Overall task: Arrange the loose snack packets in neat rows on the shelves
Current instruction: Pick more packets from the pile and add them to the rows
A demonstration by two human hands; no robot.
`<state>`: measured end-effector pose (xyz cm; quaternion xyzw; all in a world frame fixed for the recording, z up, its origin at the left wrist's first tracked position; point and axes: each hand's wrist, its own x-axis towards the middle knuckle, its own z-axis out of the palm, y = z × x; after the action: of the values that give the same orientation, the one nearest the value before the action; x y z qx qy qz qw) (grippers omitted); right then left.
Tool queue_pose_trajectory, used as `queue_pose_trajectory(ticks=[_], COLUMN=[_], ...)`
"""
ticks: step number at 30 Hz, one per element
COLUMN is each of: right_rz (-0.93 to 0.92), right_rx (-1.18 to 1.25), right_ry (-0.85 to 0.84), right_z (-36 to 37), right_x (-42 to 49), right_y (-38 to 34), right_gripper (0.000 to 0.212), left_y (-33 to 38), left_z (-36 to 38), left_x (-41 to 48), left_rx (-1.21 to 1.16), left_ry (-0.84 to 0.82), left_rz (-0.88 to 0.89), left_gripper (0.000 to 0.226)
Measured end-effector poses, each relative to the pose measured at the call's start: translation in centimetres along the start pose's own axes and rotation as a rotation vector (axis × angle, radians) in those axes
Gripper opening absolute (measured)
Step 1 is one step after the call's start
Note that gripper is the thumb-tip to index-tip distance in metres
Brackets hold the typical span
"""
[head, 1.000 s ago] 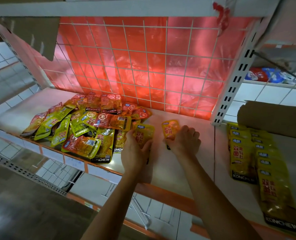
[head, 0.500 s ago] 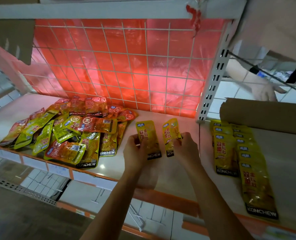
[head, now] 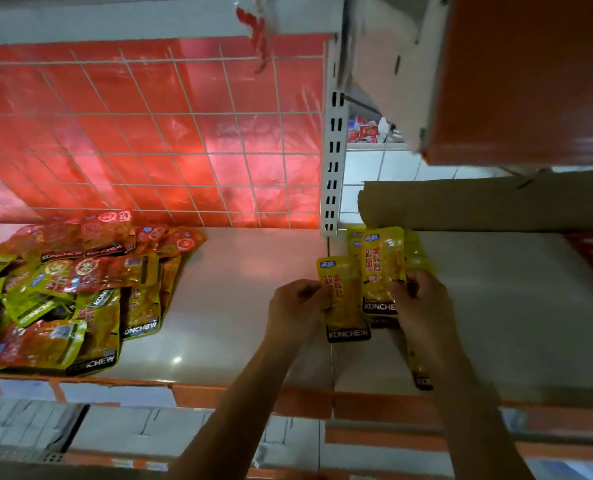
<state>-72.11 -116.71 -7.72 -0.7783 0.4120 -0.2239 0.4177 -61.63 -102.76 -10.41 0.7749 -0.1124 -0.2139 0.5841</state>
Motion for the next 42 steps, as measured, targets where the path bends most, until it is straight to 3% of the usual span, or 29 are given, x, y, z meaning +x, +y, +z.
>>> queue_pose_trajectory(ticks=[4,8,19,24,31,34,37,42], right_rz=[0.060,0.100,0.090,0.086,0.023,-0.041,-0.031,0.094], right_rx=[-0.001,-0.001,0.009,0.034,0.135,0.048,-0.221,-0.397], right_ry=[0.008,0.019,-0.035,-0.103,-0.177,-0.042,0.155,0.085], right_z=[-1.9,-2.9,-4.1,-3.6,-2.8,-3.2,-4.0,-4.6], right_x=[0.1,0.2,-1.4,-2.3,-2.9,-2.9,-2.4,-1.8], right_y=[1.9,3.2,2.9,2.8,2.1,2.1,2.5,3.5], right_gripper=[0.011,0.021,0.022,0.020,0.012,0.012,0.026,0.064], left_y=[0.2,0.8,1.6,1.4,1.5,1.0,0.3,-0.3], left_z=[2.0,3.3,4.2,4.4,4.6,4.1,3.3,2.7], left_x=[-0.2,-0.3,0.0,-0.6,-0.6,-0.5,-0.6,-0.8], left_rx=[0.239,0.294,0.469,0.410,-0.020,-0.097,-0.041,0.113], left_ry=[-0.038,-0.043,0.012,0.128,-0.102,-0.124,-0.100,-0.062], left_rz=[0.057,0.072,0.130,0.194,0.026,-0.014,0.006,0.042], left_gripper=[0.010,0.012,0.023,0.022,0.018,0.010,0.007,0.005])
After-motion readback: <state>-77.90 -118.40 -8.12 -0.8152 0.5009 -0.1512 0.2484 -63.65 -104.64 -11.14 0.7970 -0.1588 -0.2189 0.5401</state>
